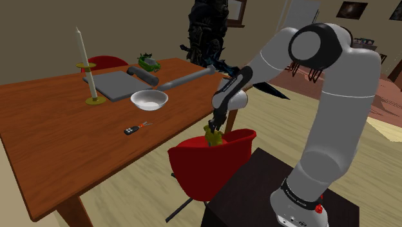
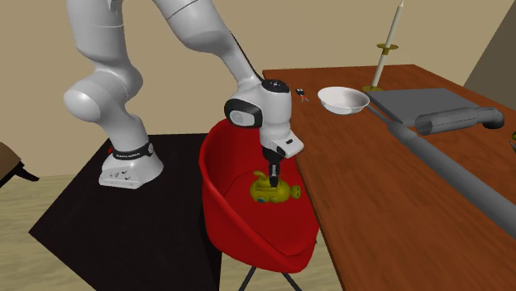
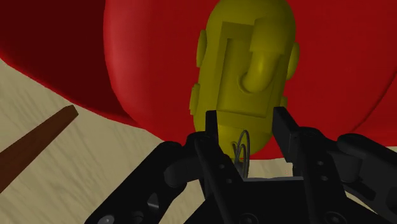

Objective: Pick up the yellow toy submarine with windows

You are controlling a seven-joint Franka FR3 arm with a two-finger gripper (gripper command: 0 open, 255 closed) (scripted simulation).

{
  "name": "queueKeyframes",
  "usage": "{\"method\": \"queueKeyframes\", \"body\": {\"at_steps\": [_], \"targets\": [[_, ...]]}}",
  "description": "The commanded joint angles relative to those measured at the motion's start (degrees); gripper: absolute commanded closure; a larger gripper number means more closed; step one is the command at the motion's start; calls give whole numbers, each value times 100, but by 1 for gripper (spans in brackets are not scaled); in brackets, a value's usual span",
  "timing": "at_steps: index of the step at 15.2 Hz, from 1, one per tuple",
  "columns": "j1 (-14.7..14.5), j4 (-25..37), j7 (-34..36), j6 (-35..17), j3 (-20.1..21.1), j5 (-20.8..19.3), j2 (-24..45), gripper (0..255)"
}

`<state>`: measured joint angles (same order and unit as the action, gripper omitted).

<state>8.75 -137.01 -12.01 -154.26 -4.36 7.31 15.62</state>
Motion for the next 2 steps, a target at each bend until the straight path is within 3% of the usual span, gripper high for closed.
{"method": "queueKeyframes", "body": {"at_steps": [1,2], "targets": [[-20,-11,39,86,-15,-32,-103,255],[-20,-11,39,87,-14,-32,-102,255]]}}
